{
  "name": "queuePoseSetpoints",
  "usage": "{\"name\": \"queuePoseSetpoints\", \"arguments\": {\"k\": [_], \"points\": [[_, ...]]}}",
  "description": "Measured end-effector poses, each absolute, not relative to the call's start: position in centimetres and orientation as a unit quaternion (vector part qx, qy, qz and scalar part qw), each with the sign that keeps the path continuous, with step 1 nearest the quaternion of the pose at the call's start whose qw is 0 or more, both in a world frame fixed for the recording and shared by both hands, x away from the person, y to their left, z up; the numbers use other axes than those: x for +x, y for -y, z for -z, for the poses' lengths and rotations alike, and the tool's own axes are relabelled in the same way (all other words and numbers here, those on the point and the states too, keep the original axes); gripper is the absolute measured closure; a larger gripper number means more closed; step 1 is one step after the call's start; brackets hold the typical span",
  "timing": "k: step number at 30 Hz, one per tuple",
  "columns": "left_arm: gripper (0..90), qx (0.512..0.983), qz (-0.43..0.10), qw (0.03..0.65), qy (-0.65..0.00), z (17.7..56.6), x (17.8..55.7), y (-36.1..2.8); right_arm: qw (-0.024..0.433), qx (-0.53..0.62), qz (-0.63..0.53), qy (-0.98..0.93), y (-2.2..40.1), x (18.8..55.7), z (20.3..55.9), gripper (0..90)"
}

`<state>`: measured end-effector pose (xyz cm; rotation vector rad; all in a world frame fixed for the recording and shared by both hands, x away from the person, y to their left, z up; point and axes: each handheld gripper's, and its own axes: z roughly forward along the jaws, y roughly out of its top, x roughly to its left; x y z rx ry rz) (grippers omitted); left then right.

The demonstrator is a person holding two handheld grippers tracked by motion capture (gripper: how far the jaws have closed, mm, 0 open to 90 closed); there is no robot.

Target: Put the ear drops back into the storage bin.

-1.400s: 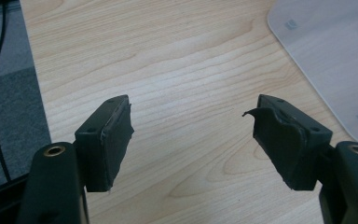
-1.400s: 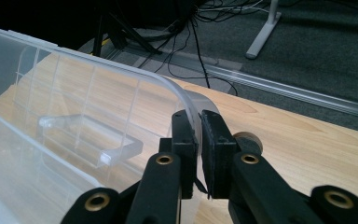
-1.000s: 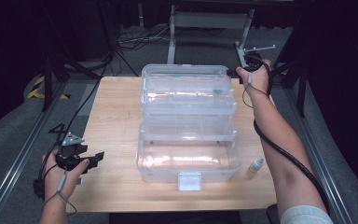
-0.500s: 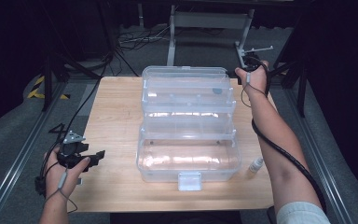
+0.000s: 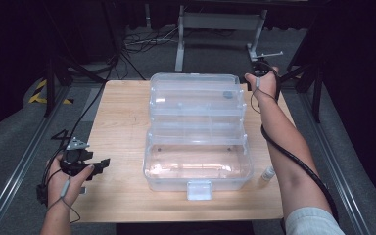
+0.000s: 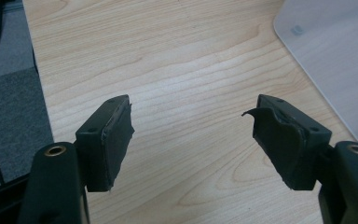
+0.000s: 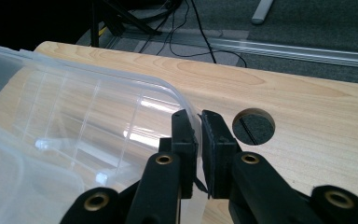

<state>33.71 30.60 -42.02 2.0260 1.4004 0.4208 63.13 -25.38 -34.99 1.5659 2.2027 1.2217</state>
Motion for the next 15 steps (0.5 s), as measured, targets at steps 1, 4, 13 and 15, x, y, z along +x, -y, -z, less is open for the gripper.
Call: {"name": "queuePoseSetpoints", "arguments": {"k": [1, 4, 13, 15], "points": [[28.9, 0.769, -0.159, 0.315, -0.533, 42.05, 33.72, -30.63, 0.087, 0.527, -0.41, -0.74, 25.38, 63.17, 35.07, 84.9], [28.9, 0.768, -0.156, 0.316, -0.535, 42.11, 33.74, -30.64, 0.087, 0.528, -0.408, -0.74, 25.34, 63.25, 35.14, 84.8], [28.9, 0.767, -0.156, 0.315, -0.536, 42.14, 33.66, -30.77, 0.083, 0.533, -0.407, -0.737, 25.34, 63.43, 35.73, 84.8], [28.9, 0.767, -0.156, 0.316, -0.535, 42.13, 33.69, -30.76, 0.083, 0.536, -0.405, -0.736, 25.31, 63.46, 35.86, 84.8]]}}
